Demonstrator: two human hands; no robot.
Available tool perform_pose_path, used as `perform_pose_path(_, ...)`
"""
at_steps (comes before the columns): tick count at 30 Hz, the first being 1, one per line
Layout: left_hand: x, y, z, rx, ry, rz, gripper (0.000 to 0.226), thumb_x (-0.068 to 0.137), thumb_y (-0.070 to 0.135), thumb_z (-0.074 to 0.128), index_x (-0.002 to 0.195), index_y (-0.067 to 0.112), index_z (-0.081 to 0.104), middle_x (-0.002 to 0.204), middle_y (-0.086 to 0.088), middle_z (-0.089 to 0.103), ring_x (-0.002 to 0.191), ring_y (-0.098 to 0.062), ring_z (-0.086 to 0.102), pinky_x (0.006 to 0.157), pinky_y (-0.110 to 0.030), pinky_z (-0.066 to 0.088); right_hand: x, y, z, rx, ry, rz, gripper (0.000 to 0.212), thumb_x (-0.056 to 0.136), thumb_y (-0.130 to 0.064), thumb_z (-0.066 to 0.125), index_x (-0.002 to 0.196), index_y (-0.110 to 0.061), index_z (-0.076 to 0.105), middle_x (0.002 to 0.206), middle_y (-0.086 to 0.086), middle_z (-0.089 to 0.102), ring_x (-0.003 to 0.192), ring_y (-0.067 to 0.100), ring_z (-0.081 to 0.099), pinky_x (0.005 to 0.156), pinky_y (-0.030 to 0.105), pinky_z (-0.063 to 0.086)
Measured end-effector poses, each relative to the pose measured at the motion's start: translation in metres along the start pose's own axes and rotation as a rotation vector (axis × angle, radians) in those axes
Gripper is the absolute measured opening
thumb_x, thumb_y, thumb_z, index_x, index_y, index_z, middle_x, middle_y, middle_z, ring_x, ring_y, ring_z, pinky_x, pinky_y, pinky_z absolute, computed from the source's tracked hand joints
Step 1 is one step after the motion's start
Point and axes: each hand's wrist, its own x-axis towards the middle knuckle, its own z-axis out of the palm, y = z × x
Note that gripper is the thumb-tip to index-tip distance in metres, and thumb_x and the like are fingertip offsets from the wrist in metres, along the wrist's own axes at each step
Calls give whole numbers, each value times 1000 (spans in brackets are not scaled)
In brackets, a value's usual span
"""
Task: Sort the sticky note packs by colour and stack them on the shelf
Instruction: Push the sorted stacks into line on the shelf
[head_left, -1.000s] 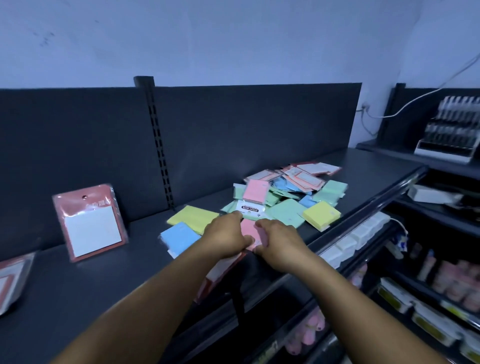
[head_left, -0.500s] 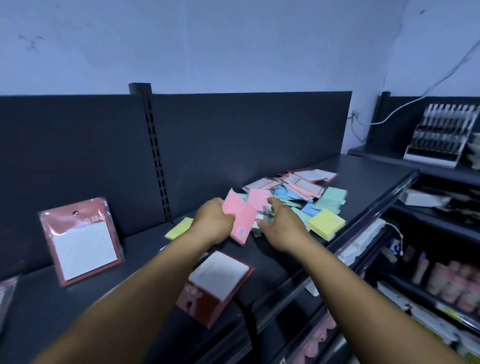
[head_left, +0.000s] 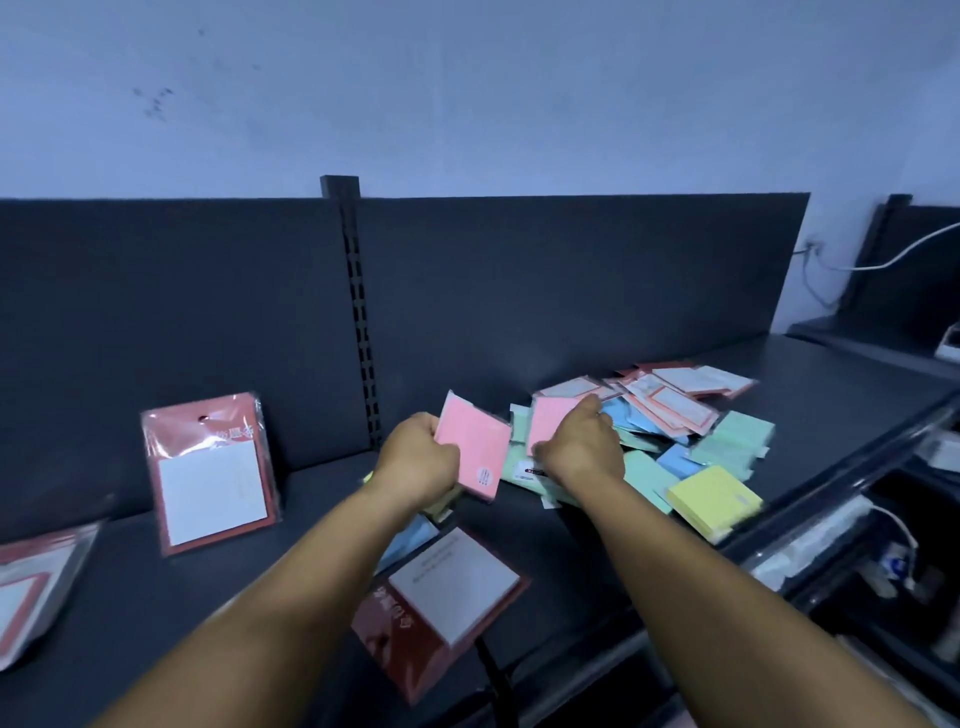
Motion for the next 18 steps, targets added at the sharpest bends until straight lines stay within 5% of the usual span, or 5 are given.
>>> perform_pose_path(7,-12,-3,-7,-31,149,-54,11,84,6,50,85,14,57,93,-4,67,89,-24,66,81,-43,57,3,5,-8,180,-2,-203,16,93,-24,51,98,-11,58,104,8,65,91,29,58,70,30,40)
perform_pose_path(12,-28,-1,-17,-31,277,-61,12,86,6,48,90,15,53,89,0,62,80,-17,60,65,-30,51,-21,-15,-16,241,-51,-408,21,97,-26,43,86,-12,53,85,4,58,78,24,50,63,29,32)
perform_pose_path(18,-59,-17,-47,-67,456,-142,15,86,9,49,98,15,55,98,-3,65,89,-24,63,75,-35,55,-55,-43,-8,357,-178,-585,15,97,-23,45,87,-14,51,86,0,55,77,21,48,56,30,29)
